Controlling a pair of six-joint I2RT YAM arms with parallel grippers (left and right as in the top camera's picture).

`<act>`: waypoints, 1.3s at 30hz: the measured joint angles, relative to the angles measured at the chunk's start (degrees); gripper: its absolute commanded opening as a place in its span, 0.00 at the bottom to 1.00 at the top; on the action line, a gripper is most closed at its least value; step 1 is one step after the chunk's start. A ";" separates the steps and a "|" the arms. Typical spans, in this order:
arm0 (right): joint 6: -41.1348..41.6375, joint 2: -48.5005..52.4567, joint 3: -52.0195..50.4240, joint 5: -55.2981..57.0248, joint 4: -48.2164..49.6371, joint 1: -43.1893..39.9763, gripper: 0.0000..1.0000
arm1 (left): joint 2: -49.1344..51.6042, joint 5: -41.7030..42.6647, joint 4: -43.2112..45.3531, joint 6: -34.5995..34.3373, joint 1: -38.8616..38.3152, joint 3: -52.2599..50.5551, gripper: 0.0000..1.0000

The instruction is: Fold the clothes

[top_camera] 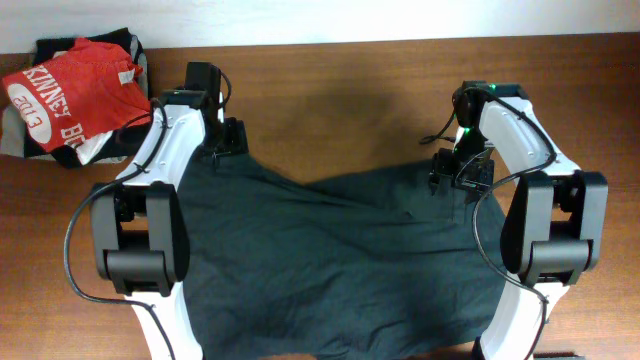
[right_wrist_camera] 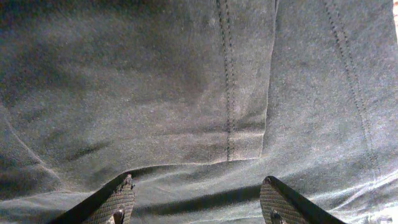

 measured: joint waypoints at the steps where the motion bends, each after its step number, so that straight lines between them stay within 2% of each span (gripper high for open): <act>1: 0.00 0.00 0.00 0.00 0.22 0.00 0.69 | 0.17 0.13 0.15 0.00 -0.15 0.00 0.79; 4: 0.00 0.00 0.00 0.00 0.42 0.00 0.69 | 3.06 0.15 0.07 0.00 -0.20 0.00 0.77; 6: 0.02 0.00 0.00 0.00 0.46 0.00 0.69 | 4.59 0.15 0.13 0.00 -0.20 -0.02 0.66; 8: 0.00 0.00 0.00 0.00 0.46 0.00 0.69 | 4.68 0.26 0.37 0.39 -0.20 -0.02 0.62; 9: 0.02 0.00 0.00 0.00 0.48 0.00 0.69 | 4.70 0.35 0.57 0.28 -0.20 0.00 0.57; 10: 0.02 0.00 0.00 0.00 0.48 0.00 0.69 | 4.70 0.35 0.59 0.37 -0.20 -0.02 0.44; 12: 0.02 0.00 0.00 0.00 0.72 0.00 0.69 | 4.85 0.35 0.28 0.44 -0.20 0.00 0.41; 13: 0.04 0.00 0.00 0.00 0.70 0.00 0.68 | 5.05 0.35 0.13 0.46 -0.20 -0.02 0.35; 14: 0.28 0.00 0.00 0.00 0.74 0.00 0.64 | 5.55 0.39 0.11 0.46 -0.20 0.09 0.25; 19: 1.73 0.00 0.00 0.02 -0.48 0.00 0.73 | 5.62 0.81 0.11 0.63 -0.20 0.11 0.25; 27: 4.11 -0.09 -0.63 4.76 -0.79 -1.27 0.73 | 5.62 0.76 -0.11 0.63 -0.20 0.11 0.25; 31: 6.47 -0.39 -6.69 2.40 4.59 -4.28 0.69 | 5.62 0.76 -0.17 0.63 -0.20 0.17 0.25; 37: 7.56 -0.55 -11.56 0.15 9.81 -4.33 0.60 | 5.62 0.76 -0.28 0.63 -0.20 0.22 0.25; 39: 7.61 -0.55 -11.56 0.00 10.25 -4.33 0.53 | 5.62 0.76 -0.28 0.63 -0.20 0.22 0.25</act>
